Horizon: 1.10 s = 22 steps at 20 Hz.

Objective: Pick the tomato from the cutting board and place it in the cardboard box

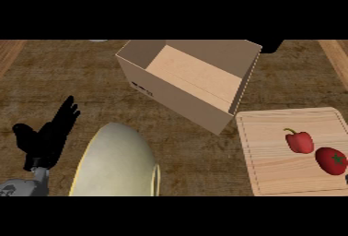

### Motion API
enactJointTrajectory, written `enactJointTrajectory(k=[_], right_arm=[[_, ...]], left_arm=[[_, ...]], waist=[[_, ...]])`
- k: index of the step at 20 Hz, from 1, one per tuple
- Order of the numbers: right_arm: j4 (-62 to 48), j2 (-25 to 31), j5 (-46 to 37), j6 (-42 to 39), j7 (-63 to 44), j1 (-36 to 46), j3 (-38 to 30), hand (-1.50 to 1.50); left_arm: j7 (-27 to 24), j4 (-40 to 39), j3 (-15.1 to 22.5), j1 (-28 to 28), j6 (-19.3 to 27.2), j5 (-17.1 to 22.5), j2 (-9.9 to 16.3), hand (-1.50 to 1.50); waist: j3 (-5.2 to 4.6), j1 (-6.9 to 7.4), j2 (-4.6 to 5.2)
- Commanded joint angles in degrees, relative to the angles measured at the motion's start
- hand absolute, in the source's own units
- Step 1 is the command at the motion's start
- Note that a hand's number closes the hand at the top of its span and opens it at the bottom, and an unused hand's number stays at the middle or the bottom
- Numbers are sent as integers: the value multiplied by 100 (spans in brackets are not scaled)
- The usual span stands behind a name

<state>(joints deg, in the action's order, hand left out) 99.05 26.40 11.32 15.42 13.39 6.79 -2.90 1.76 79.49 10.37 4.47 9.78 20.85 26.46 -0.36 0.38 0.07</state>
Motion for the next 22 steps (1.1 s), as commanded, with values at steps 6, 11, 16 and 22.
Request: enactJointTrajectory(k=[6, 11, 16, 22], right_arm=[[-113, 429, 2074, -3107, 167, 425, 355, -150], [-2112, 820, 1346, -3006, 1156, -472, -520, -150], [-3586, 1507, 974, -4460, 2194, 249, -720, -150], [-3403, 2806, -924, -4150, 2780, 184, -238, -150]], left_arm=[[-277, 52, 96, 211, 655, -1090, 354, 0], [-123, 397, 433, -284, 918, -1289, 29, 0], [-225, 272, 369, -237, 805, -1325, -120, 0], [107, 622, 488, -209, 936, -1496, -22, 0]], waist=[[81, 108, 5], [62, 2, 10], [44, 32, 20], [49, 67, 11]])
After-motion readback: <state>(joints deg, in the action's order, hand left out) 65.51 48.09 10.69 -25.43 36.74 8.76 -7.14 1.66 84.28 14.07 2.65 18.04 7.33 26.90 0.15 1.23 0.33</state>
